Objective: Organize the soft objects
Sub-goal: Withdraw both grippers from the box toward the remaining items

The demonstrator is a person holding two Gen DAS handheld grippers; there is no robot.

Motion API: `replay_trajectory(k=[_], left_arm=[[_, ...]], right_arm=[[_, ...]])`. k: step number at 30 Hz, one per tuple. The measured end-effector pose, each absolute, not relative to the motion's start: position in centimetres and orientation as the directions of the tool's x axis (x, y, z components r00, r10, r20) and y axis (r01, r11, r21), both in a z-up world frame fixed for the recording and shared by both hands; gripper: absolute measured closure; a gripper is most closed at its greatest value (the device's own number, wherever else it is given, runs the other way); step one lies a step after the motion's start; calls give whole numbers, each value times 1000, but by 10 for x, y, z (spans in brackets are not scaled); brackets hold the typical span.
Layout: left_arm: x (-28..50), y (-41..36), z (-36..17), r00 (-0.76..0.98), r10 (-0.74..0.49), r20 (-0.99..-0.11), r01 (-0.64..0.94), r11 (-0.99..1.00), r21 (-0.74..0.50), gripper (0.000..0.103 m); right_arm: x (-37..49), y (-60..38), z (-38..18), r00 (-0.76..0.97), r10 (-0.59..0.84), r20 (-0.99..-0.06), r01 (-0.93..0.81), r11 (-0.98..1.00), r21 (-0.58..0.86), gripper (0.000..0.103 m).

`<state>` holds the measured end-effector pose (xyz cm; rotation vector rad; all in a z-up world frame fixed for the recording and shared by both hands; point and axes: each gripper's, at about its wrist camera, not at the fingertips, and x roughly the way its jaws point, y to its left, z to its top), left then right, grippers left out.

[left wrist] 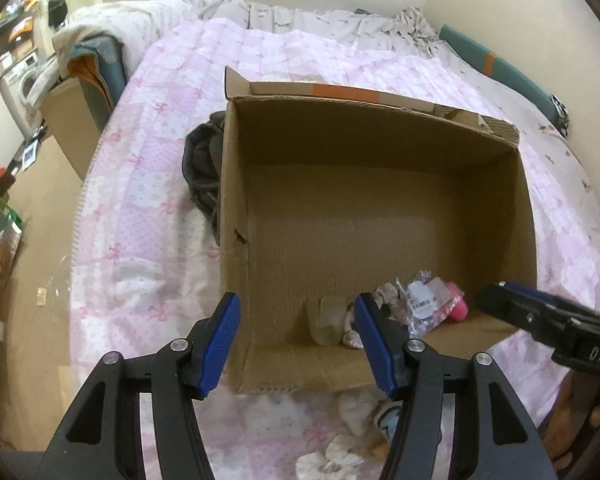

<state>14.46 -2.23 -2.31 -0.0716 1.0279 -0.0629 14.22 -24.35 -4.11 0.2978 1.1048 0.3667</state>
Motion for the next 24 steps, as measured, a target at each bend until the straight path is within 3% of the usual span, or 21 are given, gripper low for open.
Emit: replay_trajectory(k=[8,24], left_arm=[[119,-13,-8,541,-78,-838,22,997,-78,42],[82,8,-14,531,-17,-847,-75,995,-67,41]], right_arm=[[121,-246,-32,401,431,-809,-149,902,406,18],[76,-239,-31,393,349,-851,-159,937,311,18]])
